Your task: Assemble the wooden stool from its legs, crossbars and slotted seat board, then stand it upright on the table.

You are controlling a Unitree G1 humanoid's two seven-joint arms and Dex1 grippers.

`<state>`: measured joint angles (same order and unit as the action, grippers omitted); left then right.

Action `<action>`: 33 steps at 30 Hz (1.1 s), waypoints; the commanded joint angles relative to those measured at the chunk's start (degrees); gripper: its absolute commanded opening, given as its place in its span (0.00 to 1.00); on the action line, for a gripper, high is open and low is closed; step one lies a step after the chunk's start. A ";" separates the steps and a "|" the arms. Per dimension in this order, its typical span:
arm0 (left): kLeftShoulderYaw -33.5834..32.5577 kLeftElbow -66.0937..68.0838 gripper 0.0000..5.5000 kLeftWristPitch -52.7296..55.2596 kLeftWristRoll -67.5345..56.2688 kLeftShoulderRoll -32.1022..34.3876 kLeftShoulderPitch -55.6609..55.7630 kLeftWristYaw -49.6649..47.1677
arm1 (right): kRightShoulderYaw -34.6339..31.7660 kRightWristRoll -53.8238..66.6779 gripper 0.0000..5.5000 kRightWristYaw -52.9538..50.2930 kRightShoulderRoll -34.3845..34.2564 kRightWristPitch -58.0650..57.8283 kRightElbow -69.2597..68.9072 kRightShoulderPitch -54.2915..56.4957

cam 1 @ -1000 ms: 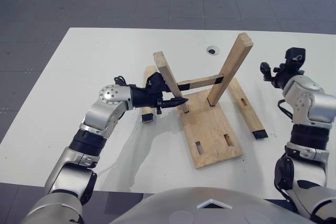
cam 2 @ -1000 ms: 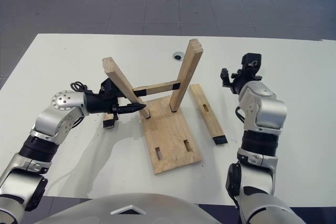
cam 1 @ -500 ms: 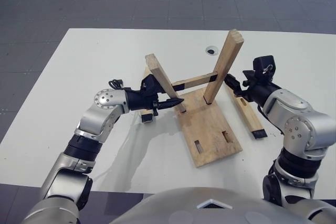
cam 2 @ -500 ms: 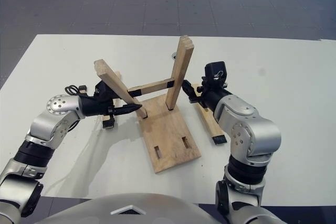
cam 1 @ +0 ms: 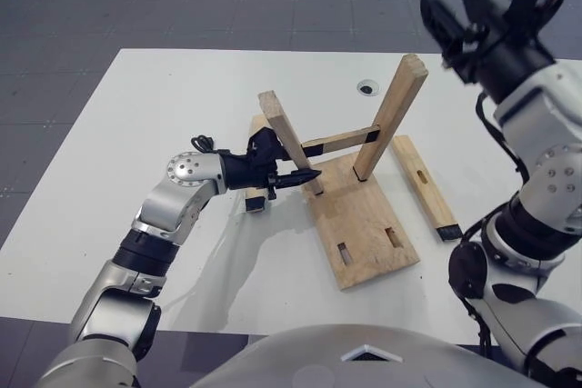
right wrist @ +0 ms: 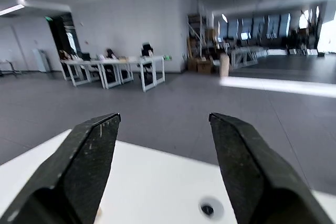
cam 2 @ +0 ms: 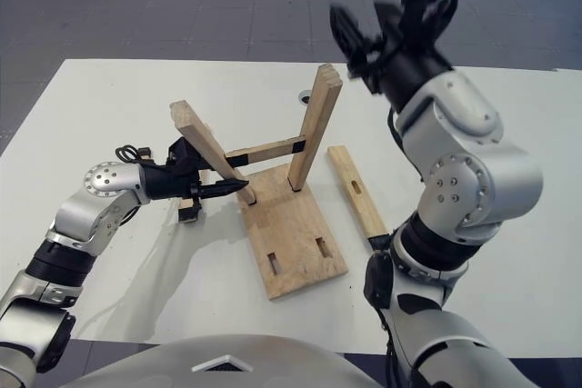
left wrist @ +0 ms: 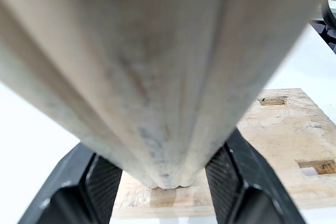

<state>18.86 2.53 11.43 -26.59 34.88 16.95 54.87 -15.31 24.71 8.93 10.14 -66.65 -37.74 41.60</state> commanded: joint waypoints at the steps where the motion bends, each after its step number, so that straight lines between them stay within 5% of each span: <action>1: 7.17 5.23 0.37 5.61 11.10 1.92 -5.31 -1.38 | 5.70 2.27 0.43 0.27 -0.08 -0.28 -6.44 1.29; 9: 7.65 4.79 0.37 6.06 10.87 1.44 -5.35 -1.85 | 38.68 -17.52 0.15 8.47 17.54 23.81 0.80 -17.84; 12: 7.58 4.58 0.37 6.21 10.75 1.53 -5.44 -2.01 | 40.61 -22.56 0.12 6.74 15.40 28.82 5.03 -14.81; 18: 7.98 4.59 0.37 6.30 10.73 1.24 -5.21 -1.88 | 34.16 -28.84 0.12 -2.69 7.72 37.97 6.89 -11.19; 21: 8.11 4.20 0.37 6.52 10.60 1.09 -5.45 -2.11 | 52.39 -34.29 0.12 14.85 21.92 29.05 11.50 -16.40; 23: 7.99 3.74 0.37 7.01 10.25 1.02 -5.46 -2.41 | 58.26 -36.49 0.12 22.47 29.11 24.69 11.34 -18.82; 28: 8.18 3.61 0.37 7.10 9.83 1.04 -5.73 -2.95 | 54.05 -38.22 0.12 22.03 26.08 20.72 8.70 -17.39; 33: 8.44 4.35 0.37 6.85 10.03 0.31 -5.32 -3.32 | 43.81 -34.37 0.12 16.01 13.86 21.23 6.29 -14.80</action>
<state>20.47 1.92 12.50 -26.52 34.24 17.39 52.94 32.77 -12.13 26.49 29.14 -44.08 -31.58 26.25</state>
